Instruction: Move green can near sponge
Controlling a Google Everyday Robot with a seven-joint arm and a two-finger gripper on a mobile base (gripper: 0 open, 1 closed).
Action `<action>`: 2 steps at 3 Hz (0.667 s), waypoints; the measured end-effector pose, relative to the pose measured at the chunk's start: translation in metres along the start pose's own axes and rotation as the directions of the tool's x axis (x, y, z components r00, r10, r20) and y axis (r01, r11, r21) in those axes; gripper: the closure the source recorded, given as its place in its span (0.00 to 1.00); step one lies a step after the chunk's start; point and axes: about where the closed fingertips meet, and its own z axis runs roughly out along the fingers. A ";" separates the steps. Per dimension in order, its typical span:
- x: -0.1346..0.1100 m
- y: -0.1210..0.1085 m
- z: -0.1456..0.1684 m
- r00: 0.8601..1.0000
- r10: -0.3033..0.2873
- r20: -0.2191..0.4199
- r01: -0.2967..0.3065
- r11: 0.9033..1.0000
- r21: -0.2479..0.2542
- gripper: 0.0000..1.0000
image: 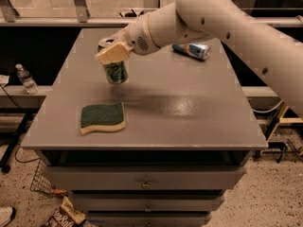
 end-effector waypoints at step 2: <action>0.022 0.026 0.006 1.000 0.003 0.006 -0.003 1.000 0.015 1.00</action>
Offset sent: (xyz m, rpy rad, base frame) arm -0.0369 -0.0070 -0.0371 0.0279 -0.0153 -0.0435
